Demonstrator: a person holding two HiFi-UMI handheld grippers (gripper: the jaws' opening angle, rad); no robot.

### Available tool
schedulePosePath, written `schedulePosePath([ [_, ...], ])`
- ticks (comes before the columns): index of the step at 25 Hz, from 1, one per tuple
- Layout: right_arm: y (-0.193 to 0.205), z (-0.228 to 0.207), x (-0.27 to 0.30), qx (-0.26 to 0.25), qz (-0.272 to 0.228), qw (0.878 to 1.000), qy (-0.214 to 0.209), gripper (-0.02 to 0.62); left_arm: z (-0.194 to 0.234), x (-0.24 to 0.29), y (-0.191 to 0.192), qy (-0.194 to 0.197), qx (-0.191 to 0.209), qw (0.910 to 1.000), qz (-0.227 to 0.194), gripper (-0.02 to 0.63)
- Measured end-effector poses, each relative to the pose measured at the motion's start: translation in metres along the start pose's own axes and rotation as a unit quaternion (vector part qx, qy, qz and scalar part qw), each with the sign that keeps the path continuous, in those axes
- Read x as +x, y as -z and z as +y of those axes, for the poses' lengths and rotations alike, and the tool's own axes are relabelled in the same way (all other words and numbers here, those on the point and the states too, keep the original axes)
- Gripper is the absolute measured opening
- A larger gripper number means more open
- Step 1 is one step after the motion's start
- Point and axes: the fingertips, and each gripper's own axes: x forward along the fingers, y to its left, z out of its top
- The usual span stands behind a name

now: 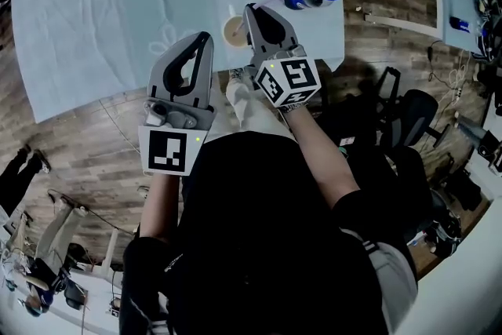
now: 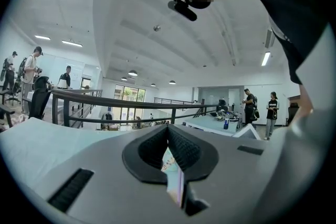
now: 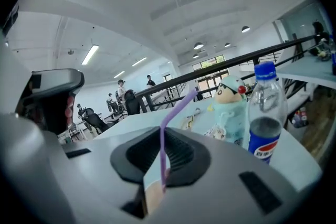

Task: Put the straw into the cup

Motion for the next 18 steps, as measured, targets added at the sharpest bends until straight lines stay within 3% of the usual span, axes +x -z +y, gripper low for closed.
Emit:
schedulePosePath([
  [7,0.027,-0.002,0.007,-0.005,0.025,1.0,-0.001,0.029,0.002,-0.002,0.008,-0.008,-0.007,0.9999,0.008,0.012],
  [13,0.034,-0.009,0.013,0.029,0.039,0.999,0.004,0.031,0.004,-0.005,0.017,-0.013,-0.013,0.9997,0.016,0.013],
  [18,0.035,-0.016,0.017,0.011,0.051,0.999,0.015,0.032,-0.002,-0.005,0.014,-0.012,-0.016,0.9997,0.011,0.012],
])
